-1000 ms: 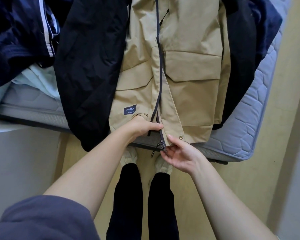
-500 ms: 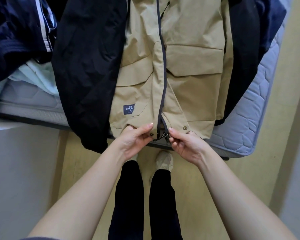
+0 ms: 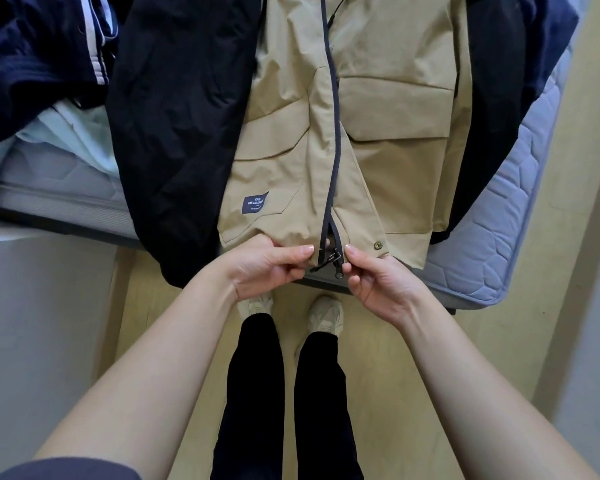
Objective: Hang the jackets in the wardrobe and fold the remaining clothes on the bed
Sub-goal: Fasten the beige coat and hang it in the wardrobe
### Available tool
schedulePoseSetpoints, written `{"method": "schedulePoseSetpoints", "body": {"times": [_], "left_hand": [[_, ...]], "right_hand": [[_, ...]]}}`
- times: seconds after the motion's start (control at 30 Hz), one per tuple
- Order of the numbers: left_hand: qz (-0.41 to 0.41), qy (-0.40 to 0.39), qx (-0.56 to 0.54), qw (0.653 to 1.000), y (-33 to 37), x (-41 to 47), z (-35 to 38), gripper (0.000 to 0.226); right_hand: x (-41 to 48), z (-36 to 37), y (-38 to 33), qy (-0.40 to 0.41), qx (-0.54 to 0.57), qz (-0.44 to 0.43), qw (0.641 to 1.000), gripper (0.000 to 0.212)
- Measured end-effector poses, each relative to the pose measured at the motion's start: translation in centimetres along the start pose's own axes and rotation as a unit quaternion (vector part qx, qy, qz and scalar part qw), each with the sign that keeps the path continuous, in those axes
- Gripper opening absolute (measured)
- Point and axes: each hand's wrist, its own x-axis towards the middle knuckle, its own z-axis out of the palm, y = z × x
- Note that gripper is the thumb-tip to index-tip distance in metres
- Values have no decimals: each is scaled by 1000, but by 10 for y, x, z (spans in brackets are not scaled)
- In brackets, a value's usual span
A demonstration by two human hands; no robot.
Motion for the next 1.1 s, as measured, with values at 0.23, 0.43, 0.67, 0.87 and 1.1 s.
{"method": "schedulePoseSetpoints", "body": {"times": [0.23,0.43,0.67,0.87,1.1], "left_hand": [[150,169,44,973,-7,1,18,6],[229,253,25,940,-19,1,39,7],[257,234,10,938,-13,0,45,9],[264,255,38,930,-10,-6,43,8],[261,260,51,928,-14,-11,46,11]], "right_hand": [[1,2,3,-42,19,-40,998,10],[4,8,10,-59,44,-69,995,11],[4,12,14,-47,67,-96,992,15],[3,24,19,-24,84,-118,989,11],[3,31,24,-9,90,-127,988,10]]}}
